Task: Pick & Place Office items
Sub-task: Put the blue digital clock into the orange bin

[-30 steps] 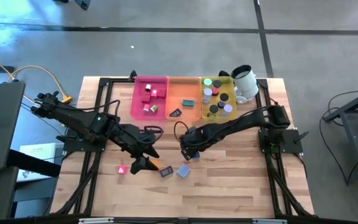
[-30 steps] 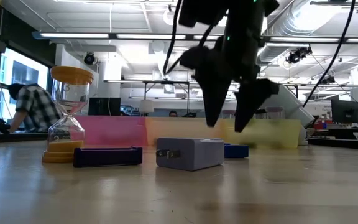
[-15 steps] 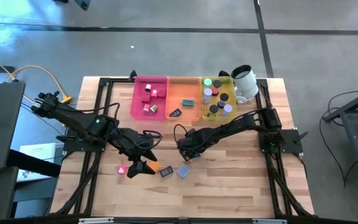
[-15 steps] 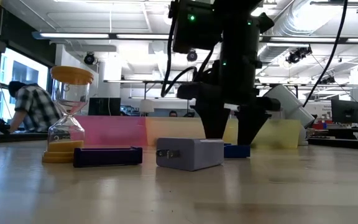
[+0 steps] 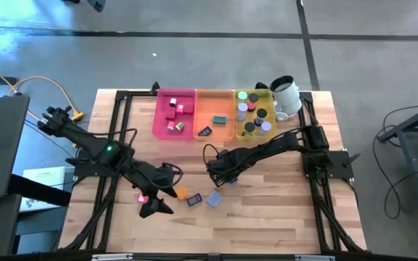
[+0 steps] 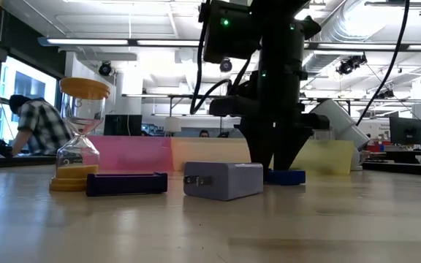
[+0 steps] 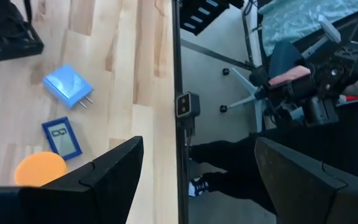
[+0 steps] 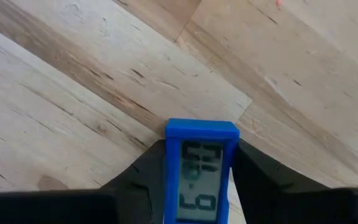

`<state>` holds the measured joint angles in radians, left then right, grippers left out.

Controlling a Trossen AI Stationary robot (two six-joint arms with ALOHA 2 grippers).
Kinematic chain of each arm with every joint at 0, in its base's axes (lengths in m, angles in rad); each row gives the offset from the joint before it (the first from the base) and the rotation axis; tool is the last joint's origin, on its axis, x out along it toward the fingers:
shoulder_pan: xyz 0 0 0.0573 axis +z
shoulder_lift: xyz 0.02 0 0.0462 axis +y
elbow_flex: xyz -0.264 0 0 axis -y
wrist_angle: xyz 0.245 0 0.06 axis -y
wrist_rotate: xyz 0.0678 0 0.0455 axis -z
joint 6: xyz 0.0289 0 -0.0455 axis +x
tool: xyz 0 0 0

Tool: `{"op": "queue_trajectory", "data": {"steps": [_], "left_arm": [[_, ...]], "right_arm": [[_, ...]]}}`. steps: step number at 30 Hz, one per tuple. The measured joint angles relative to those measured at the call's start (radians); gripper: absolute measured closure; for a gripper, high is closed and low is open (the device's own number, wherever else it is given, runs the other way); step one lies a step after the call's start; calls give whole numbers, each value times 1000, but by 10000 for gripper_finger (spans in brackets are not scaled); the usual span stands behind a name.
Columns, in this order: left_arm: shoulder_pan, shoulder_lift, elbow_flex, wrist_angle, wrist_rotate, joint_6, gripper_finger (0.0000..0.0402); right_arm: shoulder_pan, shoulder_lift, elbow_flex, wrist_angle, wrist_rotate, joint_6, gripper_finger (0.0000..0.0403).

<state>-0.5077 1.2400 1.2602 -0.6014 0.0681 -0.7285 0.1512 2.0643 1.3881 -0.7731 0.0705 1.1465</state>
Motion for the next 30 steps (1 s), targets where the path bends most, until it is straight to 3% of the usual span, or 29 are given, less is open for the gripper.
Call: {"op": "queue_trajectory", "data": {"steps": [8,17,21,30], "left_arm": [[-45,0,0,-6,-63,-1,101],[27,0,-1,4,-126,21,101],[86,0,-2,7,-101,12,101],[177,0,-2,11,-90,-22,101]], "right_arm": [[-1,-46,-6,-72,-11,-24,268],[-23,-272,12,-161,22,-166,268],[-79,-353,61,-175,35,-265,268],[-246,-389,277,-294,82,-530,268]]}}
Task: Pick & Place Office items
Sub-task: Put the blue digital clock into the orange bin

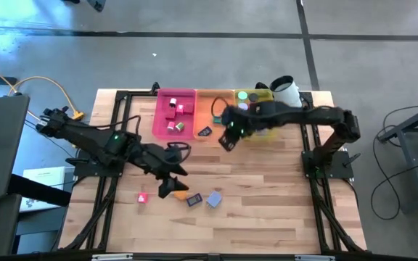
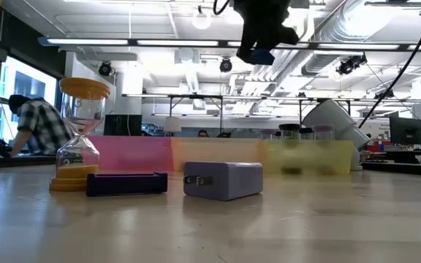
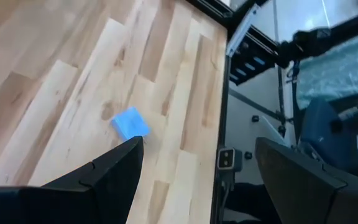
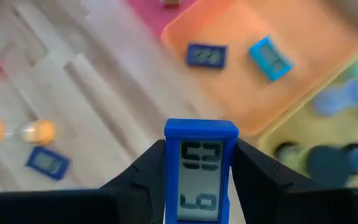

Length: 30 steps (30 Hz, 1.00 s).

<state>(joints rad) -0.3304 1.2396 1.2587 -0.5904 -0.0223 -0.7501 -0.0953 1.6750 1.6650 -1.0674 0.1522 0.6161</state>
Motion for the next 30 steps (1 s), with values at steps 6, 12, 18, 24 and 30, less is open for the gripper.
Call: {"op": "queue_trajectory", "data": {"steps": [6,12,18,24,30], "left_arm": [[52,0,0,-1,-20,-6,101],[81,0,0,-11,-84,-6,101],[104,0,0,-36,-174,-6,101],[117,0,0,-37,-176,-31,101],[118,0,0,-37,-225,-26,101]], "right_arm": [[-141,0,95,-9,-50,-135,268],[-265,10,107,5,-108,-248,268],[-354,68,107,10,-157,-349,268],[-396,164,107,49,-183,-428,268],[-397,249,107,138,-232,-529,268]]}}
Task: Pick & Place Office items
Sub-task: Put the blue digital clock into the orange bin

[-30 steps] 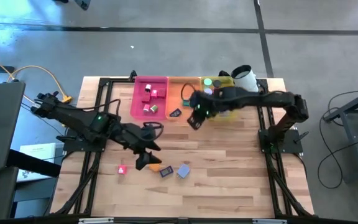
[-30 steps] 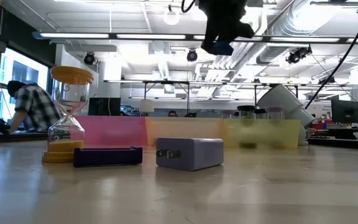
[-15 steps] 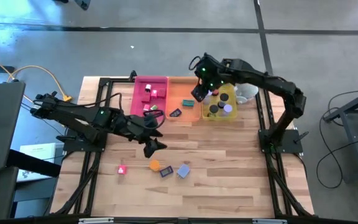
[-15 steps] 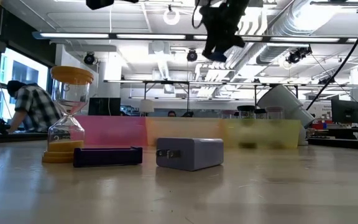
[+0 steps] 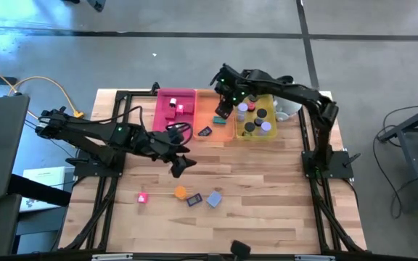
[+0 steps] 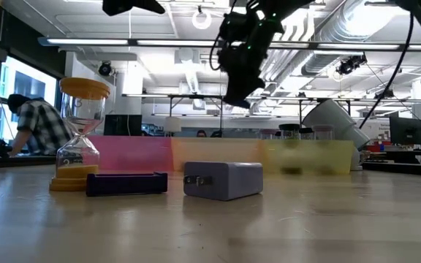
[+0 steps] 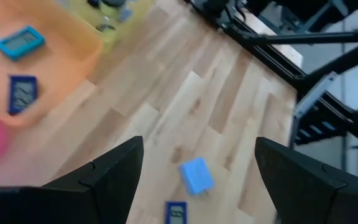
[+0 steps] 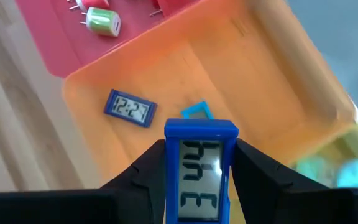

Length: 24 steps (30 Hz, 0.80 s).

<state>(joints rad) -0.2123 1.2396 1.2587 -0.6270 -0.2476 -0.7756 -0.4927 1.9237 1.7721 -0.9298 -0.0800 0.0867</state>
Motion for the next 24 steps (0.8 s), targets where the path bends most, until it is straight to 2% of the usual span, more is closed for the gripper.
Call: {"op": "queue_trajectory", "data": {"steps": [2,14,21,24], "left_arm": [[8,0,0,0,-24,26,101],[88,0,0,-12,-17,175,101],[137,0,0,-96,-11,178,101],[155,0,0,-110,-10,178,101]], "right_arm": [[2,23,0,27,3,-17,268],[3,131,0,166,110,-56,268],[-17,191,0,201,97,-55,268],[-28,217,0,193,51,-54,268]]}}
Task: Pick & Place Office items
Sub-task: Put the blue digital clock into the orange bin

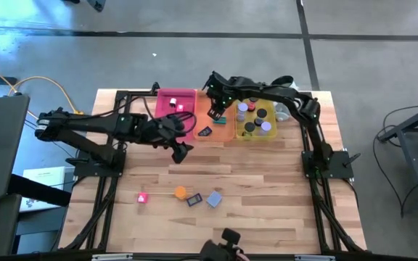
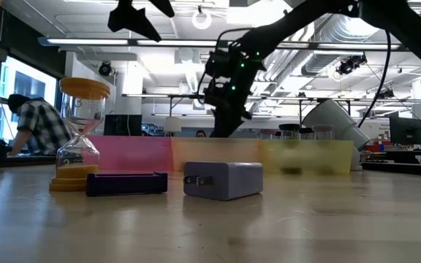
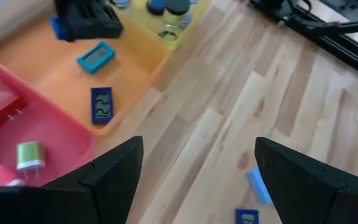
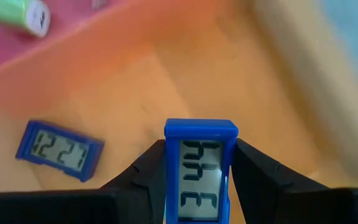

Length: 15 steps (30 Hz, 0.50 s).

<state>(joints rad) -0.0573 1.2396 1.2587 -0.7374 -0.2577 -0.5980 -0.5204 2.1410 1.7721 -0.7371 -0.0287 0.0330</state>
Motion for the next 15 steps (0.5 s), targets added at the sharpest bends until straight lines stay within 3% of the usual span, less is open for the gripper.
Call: {"op": "queue_trajectory", "data": {"steps": [15], "left_arm": [[42,0,0,0,8,27,101]], "right_arm": [[-26,27,0,2,33,-8,268]]}}
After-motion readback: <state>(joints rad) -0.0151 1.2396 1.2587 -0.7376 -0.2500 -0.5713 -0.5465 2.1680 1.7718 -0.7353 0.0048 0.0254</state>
